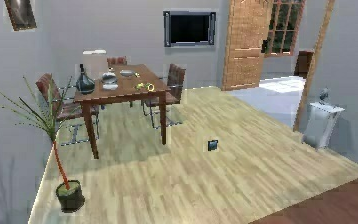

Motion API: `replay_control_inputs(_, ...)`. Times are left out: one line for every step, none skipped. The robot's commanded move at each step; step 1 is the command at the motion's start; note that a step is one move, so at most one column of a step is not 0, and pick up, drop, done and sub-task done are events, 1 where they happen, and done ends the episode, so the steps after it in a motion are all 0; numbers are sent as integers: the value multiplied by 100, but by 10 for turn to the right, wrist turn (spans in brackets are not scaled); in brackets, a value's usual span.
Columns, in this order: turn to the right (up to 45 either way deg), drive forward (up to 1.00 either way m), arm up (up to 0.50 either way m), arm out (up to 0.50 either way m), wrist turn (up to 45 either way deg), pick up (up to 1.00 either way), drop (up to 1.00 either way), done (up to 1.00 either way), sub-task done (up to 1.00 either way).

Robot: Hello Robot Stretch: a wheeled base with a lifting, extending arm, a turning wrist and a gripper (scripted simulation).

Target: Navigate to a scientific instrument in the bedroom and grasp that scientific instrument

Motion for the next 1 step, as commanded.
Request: replay_control_inputs(180,0,0,0,0,0,0,0,0)
